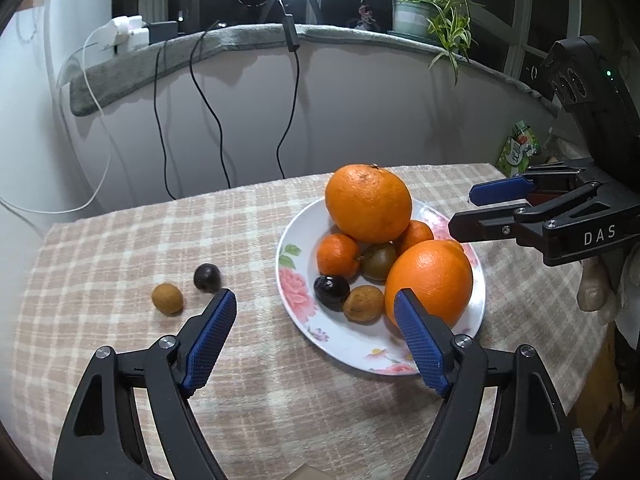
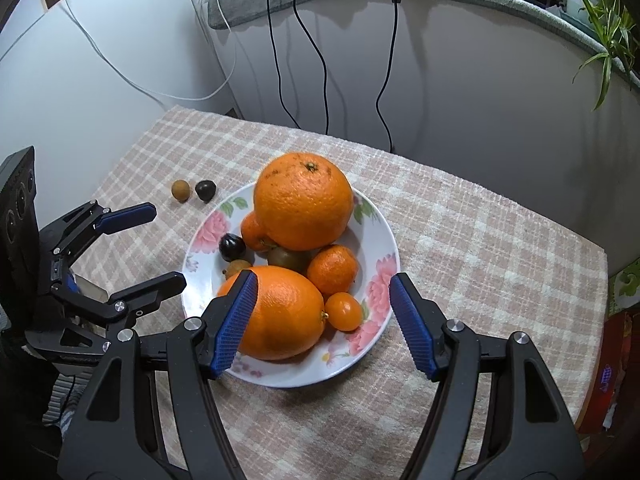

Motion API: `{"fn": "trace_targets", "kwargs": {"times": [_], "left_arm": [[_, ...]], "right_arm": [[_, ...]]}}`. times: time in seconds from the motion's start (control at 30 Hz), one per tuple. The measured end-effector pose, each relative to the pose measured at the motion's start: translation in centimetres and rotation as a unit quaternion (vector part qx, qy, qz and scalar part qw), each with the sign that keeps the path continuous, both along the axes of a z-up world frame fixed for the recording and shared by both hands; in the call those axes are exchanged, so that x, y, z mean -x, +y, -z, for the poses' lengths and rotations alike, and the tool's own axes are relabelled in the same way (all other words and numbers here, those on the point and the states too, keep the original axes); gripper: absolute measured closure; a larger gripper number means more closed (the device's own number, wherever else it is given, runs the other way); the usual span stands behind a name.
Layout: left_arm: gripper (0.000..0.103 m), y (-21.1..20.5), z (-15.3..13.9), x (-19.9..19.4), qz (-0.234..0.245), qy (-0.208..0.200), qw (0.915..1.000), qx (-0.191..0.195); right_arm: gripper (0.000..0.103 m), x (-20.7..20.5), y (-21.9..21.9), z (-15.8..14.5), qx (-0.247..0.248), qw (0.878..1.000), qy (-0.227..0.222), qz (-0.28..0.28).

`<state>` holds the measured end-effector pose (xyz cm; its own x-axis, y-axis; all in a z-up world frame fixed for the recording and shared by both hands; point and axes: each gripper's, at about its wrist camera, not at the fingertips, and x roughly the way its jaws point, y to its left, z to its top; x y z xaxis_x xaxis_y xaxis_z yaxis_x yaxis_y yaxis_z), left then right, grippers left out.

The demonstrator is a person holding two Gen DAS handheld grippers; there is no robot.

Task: Organize fruits
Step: 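Withdraw both grippers and move them toward the loose kiwi and plum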

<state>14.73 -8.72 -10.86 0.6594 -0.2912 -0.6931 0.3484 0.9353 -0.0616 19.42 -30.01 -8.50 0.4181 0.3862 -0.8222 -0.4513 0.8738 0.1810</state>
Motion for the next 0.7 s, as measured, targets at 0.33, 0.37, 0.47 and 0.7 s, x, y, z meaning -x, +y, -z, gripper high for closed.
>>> {"fn": "trace_targets", "kwargs": {"times": [0.33, 0.37, 0.47, 0.7], "left_arm": [[0.022, 1.1, -0.9, 0.3, -0.004, -0.017, 0.9998, 0.002], [0.022, 1.3, -1.0, 0.2, -0.005, -0.017, 0.9998, 0.002], [0.022, 1.8, -1.0, 0.1, -0.008, -0.019, 0.9998, 0.002], [0.022, 3.3, -0.8, -0.3, -0.016, -0.02, 0.9997, 0.001]], "right_arm": [[0.032, -0.2, 1.7, -1.3, -0.018, 0.999, -0.023, -0.014], [0.032, -0.3, 2.0, -1.5, -0.019, 0.999, -0.027, -0.017], [0.032, -0.5, 2.8, -1.9, -0.019, 0.999, -0.035, -0.025], [0.032, -1.2, 5.0, -2.4, -0.004, 0.998, -0.044, -0.046]]}}
